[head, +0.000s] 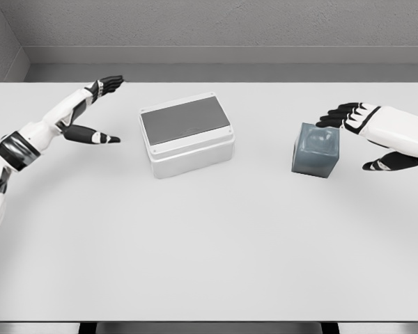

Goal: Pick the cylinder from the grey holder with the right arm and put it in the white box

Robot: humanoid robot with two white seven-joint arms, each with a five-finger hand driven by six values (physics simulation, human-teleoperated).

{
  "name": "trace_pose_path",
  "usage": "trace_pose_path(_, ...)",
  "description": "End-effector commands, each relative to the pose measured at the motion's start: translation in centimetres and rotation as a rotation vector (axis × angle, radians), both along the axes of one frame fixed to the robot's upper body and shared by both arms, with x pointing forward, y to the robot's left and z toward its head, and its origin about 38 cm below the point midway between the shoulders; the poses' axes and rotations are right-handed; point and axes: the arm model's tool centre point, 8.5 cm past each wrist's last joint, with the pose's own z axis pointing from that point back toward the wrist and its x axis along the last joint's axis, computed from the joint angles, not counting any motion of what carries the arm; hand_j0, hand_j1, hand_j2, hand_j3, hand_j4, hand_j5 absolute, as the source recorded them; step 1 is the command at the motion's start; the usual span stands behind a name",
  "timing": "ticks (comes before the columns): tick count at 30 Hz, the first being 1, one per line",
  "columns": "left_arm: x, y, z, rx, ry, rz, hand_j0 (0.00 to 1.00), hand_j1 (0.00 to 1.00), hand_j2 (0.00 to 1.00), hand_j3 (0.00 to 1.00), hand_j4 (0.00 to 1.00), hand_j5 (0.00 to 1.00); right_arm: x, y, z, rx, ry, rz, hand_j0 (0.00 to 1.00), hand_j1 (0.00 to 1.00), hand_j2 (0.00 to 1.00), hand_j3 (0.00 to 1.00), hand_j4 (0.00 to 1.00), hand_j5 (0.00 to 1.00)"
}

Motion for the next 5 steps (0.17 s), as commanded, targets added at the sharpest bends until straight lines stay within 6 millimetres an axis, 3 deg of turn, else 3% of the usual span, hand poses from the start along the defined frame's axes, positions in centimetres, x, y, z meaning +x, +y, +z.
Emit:
trace_pose_path(1, 0.0, 1.3, 0.1, -0.014, 0.004, 0.034, 1.0, 1.0, 1.0, 1.0, 1.0, 1.0, 0.0, -0.1, 0.1, 0.006, 0.0, -0.003, 1.0, 1.0, 1.0, 1.0, 1.0, 1.0)
trace_pose_path(3, -0.4, 2.9, 0.2, -0.042, -0.007, 0.083, 1.0, 1.0, 1.0, 1.0, 1.0, 1.0, 0.0, 0.0, 0.1, 0.007, 0.0, -0.002, 1.0, 1.0, 1.0, 1.0, 1.0, 1.0)
trace_pose_path(5, -0.4, 3.2, 0.3, -0.045, -0.01, 0.092, 1.0, 1.0, 1.0, 1.0, 1.0, 1.0, 0.0, 0.0, 0.1, 0.007, 0.0, -0.002, 1.0, 1.0, 1.0, 1.0, 1.0, 1.0)
